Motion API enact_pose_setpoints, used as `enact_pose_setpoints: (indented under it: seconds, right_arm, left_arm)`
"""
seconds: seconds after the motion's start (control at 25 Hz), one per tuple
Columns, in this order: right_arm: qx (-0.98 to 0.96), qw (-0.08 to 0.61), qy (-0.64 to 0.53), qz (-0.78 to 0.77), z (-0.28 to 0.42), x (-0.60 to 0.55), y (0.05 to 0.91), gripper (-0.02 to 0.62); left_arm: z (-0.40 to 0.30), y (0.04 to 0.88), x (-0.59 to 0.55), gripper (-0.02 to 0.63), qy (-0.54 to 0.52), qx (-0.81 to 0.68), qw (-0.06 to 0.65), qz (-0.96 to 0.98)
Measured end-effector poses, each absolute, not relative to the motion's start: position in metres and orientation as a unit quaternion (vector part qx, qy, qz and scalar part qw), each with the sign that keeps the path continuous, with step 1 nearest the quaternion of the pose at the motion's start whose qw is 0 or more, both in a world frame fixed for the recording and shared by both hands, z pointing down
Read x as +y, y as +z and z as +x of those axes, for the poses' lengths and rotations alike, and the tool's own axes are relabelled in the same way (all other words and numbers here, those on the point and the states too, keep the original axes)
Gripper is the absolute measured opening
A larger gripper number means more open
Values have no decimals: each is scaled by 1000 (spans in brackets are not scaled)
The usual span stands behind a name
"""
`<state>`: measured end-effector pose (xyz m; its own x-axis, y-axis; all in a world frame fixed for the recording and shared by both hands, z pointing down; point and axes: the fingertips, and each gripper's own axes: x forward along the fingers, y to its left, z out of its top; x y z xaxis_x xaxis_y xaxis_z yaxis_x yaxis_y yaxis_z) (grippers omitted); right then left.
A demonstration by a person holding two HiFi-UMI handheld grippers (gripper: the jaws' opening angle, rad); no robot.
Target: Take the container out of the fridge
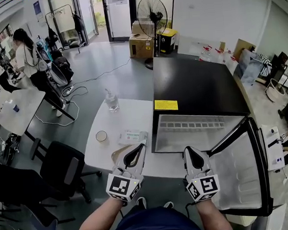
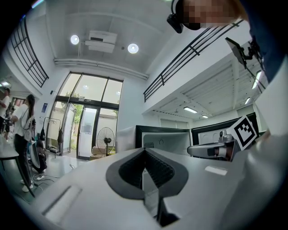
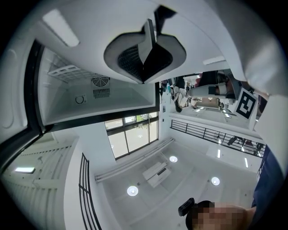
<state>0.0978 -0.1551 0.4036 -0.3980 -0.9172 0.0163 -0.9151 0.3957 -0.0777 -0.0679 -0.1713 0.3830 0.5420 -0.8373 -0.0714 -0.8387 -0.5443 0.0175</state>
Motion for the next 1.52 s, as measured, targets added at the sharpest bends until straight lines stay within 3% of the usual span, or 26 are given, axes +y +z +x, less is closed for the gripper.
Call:
enact_pose_setpoints:
  seconds: [1.52]
  right_arm:
    - [844,-14,-33,-536,82,-161,410,6]
  left_arm:
    - [-85,397,-188,3,25,480,1,-877]
